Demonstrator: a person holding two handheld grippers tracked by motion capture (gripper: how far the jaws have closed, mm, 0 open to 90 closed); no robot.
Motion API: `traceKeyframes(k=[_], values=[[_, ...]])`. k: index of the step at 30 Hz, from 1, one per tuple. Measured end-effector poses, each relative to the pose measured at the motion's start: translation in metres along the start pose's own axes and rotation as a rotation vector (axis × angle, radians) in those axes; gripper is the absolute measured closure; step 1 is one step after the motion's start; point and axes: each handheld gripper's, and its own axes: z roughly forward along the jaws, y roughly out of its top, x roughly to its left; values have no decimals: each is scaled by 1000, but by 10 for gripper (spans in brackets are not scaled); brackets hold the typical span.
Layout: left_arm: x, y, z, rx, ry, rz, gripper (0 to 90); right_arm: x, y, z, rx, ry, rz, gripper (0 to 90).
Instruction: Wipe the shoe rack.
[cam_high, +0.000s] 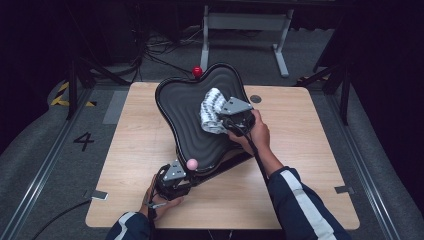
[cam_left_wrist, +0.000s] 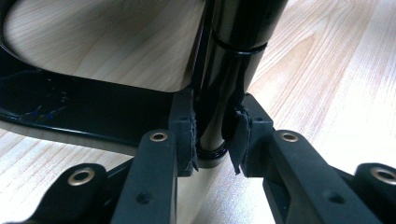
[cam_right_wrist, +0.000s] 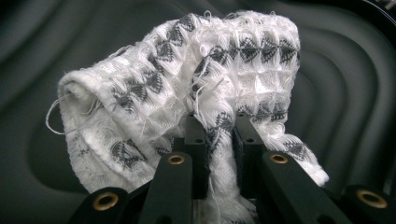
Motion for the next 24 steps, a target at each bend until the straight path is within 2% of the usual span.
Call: traceKeyframes(k=[8,19,24], values=[[-1,0,0,2,6,-7,723,25,19,7,-29,48,-47,798],[-3,-1,0,0,16,-2,724,38,32,14,-64,93,-70,799],[-5,-2,-2,-2,26,6,726,37,35,15,-63,94,-67,797]])
